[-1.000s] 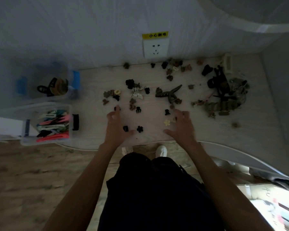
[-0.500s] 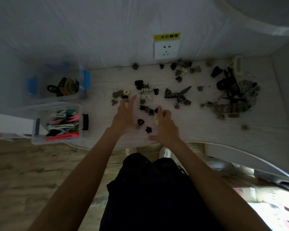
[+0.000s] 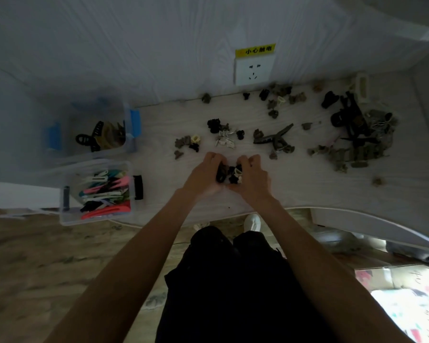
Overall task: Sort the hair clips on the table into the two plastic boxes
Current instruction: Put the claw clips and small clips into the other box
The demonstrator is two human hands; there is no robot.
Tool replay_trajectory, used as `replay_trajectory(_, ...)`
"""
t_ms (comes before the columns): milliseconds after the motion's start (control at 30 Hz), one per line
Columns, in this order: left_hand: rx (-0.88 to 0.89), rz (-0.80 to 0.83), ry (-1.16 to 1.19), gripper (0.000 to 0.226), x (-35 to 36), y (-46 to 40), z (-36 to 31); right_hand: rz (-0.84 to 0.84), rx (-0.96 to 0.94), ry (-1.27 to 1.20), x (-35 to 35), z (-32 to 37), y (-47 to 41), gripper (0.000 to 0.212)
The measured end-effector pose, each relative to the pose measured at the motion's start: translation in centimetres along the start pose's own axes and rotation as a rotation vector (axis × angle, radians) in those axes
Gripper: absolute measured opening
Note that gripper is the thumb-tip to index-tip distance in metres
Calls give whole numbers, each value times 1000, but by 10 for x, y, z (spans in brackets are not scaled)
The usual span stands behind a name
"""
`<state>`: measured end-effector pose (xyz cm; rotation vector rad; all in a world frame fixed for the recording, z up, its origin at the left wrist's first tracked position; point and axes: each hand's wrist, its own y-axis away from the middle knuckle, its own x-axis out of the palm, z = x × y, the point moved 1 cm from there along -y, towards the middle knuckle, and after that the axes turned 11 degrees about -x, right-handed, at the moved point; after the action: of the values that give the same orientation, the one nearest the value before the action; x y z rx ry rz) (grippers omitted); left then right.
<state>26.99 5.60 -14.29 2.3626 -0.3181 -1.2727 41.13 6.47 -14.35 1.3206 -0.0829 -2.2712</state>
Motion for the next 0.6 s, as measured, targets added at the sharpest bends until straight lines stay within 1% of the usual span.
replay_trajectory(167, -67, -5, 68, 40, 0, -3, 0, 25, -32, -35, -1, 1, -3, 52)
replay_trajectory(267, -109, 10, 152, 47, -1, -4, -1, 31, -53, -26, 2, 3, -2, 50)
replay_trajectory(333, -101, 41, 183, 55, -1, -5, -1, 28, -45, -44, 2, 5, -2, 49)
replay_trajectory(367, -85, 49, 173, 56, -1, -6, -1, 25, -38, -61, 1, 5, -2, 49)
replay_trajectory(467, -66, 38, 171, 46, 0, -8, 0, -12, -21, -126, -3, 4, -2, 45)
replay_trajectory(533, -51, 37, 232, 43, -3, -6, 1, -21, -43, -136, -7, 4, 0, 43)
replay_trajectory(600, -28, 52, 335, 41, -9, 0, 0, -13, -104, -104, -12, 7, 2, 43)
